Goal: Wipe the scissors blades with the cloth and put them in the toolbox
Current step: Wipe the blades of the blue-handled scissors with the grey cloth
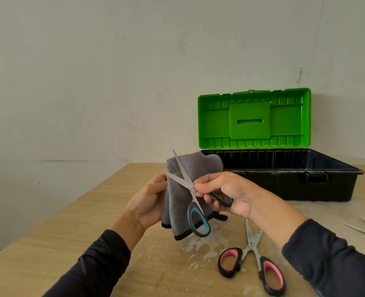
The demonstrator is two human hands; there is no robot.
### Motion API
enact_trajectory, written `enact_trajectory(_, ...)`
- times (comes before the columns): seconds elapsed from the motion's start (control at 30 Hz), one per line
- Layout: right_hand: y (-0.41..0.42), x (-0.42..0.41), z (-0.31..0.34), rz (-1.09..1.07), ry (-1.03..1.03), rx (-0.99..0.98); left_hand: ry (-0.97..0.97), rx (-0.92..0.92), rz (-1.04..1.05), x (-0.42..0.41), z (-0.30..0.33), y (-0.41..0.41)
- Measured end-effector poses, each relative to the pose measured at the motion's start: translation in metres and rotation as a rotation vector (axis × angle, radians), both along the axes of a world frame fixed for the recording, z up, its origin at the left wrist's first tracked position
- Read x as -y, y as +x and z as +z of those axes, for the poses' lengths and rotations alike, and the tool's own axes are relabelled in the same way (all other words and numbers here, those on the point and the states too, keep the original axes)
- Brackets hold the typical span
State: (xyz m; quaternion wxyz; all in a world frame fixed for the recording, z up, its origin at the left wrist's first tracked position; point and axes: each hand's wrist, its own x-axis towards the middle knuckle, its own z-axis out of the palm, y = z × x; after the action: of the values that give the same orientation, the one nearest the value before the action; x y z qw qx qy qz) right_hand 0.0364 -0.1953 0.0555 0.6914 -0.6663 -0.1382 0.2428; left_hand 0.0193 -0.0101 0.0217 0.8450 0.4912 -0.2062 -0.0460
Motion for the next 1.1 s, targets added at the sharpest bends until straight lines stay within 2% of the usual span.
enact_trajectory(0.17,0.0,-0.003,0.001,0.021,0.035,-0.157,0.042,0.002,0.059,-0.004,-0.003,0.005)
enact_trajectory(0.27,-0.001,-0.002,0.003,0.024,0.088,-0.162,0.028,0.029,0.072,-0.002,-0.003,0.005)
enact_trajectory(0.33,-0.002,-0.002,0.001,-0.001,0.064,-0.019,-0.001,0.03,0.086,-0.002,-0.002,0.004)
enact_trajectory(0.43,-0.003,-0.003,0.0,-0.044,-0.09,0.313,-0.036,0.02,0.127,-0.005,-0.001,0.006)
enact_trajectory(0.5,-0.005,-0.004,0.002,-0.06,-0.143,0.434,-0.029,0.02,0.166,-0.006,-0.001,0.008)
enact_trajectory(0.67,-0.007,-0.001,0.011,0.029,-0.252,0.474,0.003,0.044,0.168,-0.007,0.0,0.008)
enact_trajectory(0.77,-0.01,-0.003,0.012,0.074,-0.358,0.572,0.019,0.035,0.187,-0.008,-0.001,0.007)
enact_trajectory(0.87,-0.012,-0.009,0.009,-0.046,-0.463,0.705,0.027,0.05,0.163,-0.008,-0.002,0.007)
enact_trajectory(0.97,-0.014,-0.012,0.007,-0.185,-0.455,0.81,0.051,0.107,0.088,-0.009,-0.002,0.006)
enact_trajectory(1.1,-0.015,-0.015,0.003,-0.251,-0.523,1.021,0.058,0.117,0.058,-0.009,-0.004,0.008)
